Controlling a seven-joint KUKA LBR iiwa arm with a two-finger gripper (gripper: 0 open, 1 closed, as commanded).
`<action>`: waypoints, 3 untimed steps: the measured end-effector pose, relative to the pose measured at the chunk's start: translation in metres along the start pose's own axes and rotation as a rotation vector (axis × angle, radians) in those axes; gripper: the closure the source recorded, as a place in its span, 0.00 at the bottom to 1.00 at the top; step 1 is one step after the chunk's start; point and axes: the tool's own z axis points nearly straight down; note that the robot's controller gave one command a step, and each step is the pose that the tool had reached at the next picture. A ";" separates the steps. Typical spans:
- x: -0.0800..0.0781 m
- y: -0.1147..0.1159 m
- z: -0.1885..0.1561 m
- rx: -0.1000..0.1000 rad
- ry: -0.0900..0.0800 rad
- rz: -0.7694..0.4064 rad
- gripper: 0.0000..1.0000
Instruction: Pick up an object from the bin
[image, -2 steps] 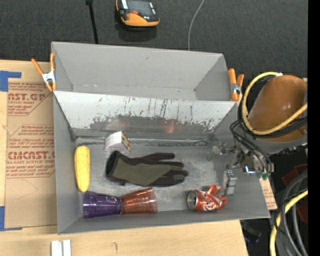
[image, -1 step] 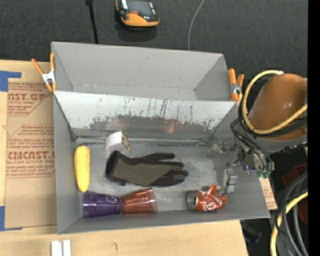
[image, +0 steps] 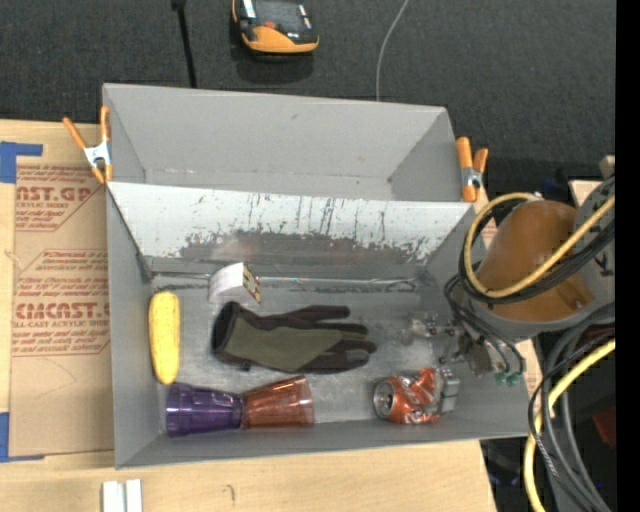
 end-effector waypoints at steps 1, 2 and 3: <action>0.002 0.002 0.019 -0.002 0.006 -0.074 0.00; -0.002 -0.011 0.007 -0.002 0.005 0.055 0.00; -0.001 -0.016 0.053 -0.001 -0.003 -0.118 0.00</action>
Offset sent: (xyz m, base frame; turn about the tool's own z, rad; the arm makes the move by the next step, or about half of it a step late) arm 0.0024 -0.0115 -0.0063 0.0538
